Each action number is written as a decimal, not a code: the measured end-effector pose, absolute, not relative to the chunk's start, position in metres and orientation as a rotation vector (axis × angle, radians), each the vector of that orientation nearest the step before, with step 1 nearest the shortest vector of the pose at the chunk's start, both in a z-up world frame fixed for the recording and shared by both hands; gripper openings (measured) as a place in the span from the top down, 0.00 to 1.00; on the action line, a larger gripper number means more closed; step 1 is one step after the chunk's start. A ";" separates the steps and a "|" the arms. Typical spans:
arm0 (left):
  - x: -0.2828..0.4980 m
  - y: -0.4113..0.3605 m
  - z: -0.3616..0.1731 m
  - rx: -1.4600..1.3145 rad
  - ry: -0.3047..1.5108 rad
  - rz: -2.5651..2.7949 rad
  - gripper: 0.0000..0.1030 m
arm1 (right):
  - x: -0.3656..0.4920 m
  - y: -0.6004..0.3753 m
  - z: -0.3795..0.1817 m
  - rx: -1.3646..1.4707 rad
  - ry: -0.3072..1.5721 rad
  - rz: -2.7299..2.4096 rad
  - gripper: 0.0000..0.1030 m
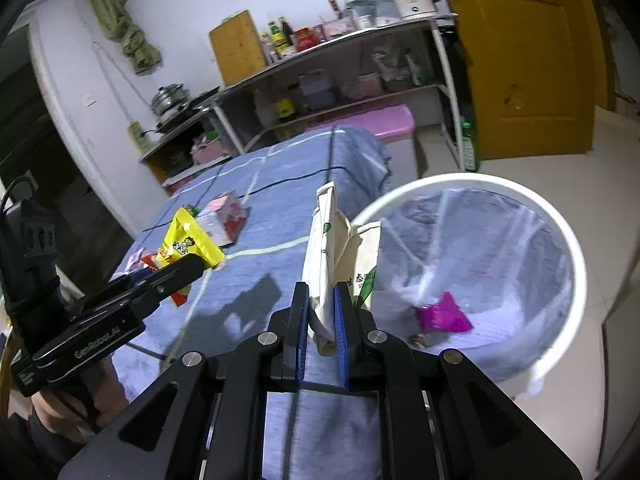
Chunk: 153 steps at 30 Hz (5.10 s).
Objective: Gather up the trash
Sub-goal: 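Carry the white paper bag and yellow bag over the bin, then open both grippers to drop the paper bag and yellow bag into the bin, then move both open grippers back over the table toward the remaining trash, then grasp the striped snack bag with the right gripper while the left grasps the purple juice box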
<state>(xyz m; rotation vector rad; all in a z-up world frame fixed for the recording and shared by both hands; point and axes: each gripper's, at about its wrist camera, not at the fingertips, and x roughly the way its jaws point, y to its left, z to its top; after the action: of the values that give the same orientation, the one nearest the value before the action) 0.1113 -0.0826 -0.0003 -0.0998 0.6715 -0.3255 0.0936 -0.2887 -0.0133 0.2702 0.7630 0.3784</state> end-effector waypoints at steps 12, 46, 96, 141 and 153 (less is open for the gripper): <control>0.133 -0.130 -0.013 -0.086 0.722 -0.454 0.64 | 0.096 -0.330 -0.032 0.311 0.809 0.273 0.88; 0.143 -0.146 -0.028 -0.070 0.754 -0.486 0.50 | 0.099 -0.344 -0.040 0.342 0.833 0.256 0.84; 0.085 0.021 -0.023 -0.179 0.680 -0.103 0.50 | 0.104 -0.207 -0.021 0.175 0.820 0.529 0.74; 0.125 0.193 -0.052 -0.317 0.694 0.287 0.39 | 0.195 -0.064 -0.057 -0.038 0.886 0.620 0.57; 0.125 0.196 -0.050 -0.323 0.685 0.292 0.35 | 0.197 -0.055 -0.058 -0.030 0.897 0.637 0.57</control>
<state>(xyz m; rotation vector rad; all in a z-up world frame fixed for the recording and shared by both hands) 0.1246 0.1961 -0.0499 -0.3230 0.6848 0.2920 0.1967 -0.0551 -0.0585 -0.0299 0.8971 0.6372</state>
